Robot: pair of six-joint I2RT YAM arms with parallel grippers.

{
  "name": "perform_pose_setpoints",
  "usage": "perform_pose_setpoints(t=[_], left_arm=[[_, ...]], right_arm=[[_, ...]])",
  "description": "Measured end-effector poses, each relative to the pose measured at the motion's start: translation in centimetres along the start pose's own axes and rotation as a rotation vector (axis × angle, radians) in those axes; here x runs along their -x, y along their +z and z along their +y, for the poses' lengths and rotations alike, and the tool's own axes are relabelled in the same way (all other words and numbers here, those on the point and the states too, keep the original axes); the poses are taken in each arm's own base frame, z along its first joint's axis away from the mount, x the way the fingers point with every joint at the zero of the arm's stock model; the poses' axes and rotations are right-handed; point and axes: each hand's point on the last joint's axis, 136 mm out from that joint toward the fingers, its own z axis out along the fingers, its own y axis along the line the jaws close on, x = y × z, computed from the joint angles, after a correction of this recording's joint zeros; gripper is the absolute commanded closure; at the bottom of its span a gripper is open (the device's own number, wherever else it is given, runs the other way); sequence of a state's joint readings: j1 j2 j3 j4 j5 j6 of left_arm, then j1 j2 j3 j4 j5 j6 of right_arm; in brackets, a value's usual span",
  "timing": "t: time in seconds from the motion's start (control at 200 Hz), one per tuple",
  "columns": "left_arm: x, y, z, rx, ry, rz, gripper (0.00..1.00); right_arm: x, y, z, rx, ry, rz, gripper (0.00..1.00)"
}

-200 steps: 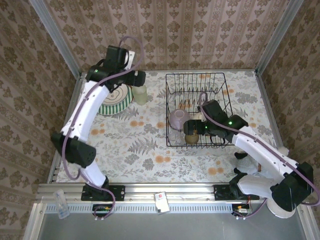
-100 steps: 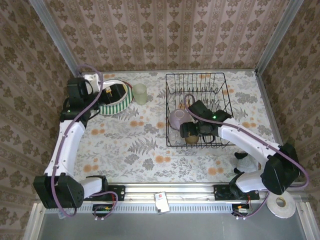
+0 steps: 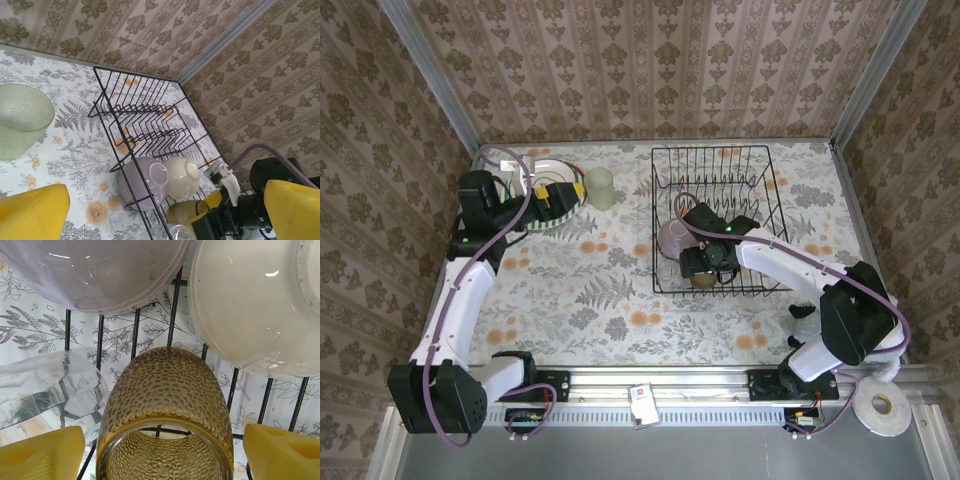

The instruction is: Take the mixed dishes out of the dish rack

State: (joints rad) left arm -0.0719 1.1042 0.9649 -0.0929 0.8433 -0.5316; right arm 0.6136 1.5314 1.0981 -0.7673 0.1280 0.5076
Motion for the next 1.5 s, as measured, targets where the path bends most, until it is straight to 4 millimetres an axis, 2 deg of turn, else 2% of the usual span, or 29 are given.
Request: perform_pose_setpoints(t=[0.44,0.92,1.035,1.29,1.5], left_arm=[[-0.4,0.6,0.7,-0.009,-0.016,0.006,0.0],[0.1,0.6,0.4,-0.025,-0.027,-0.009,0.0],[0.1,0.6,0.2,-0.034,-0.03,-0.01,0.0],[0.4,0.7,-0.1,-0.051,-0.042,-0.015,0.0],[0.0,1.7,-0.5,-0.095,-0.062,-0.002,0.0]], right_arm=[[0.1,0.5,0.1,-0.007,0.014,0.013,0.31],[0.4,-0.1,0.2,-0.005,0.016,0.011,0.56],[1.0,-1.0,0.3,0.009,0.017,-0.01,0.61],[3.2,-4.4,0.3,0.094,0.046,-0.085,0.62],[4.6,-6.9,-0.4,0.18,0.102,-0.13,0.65]])
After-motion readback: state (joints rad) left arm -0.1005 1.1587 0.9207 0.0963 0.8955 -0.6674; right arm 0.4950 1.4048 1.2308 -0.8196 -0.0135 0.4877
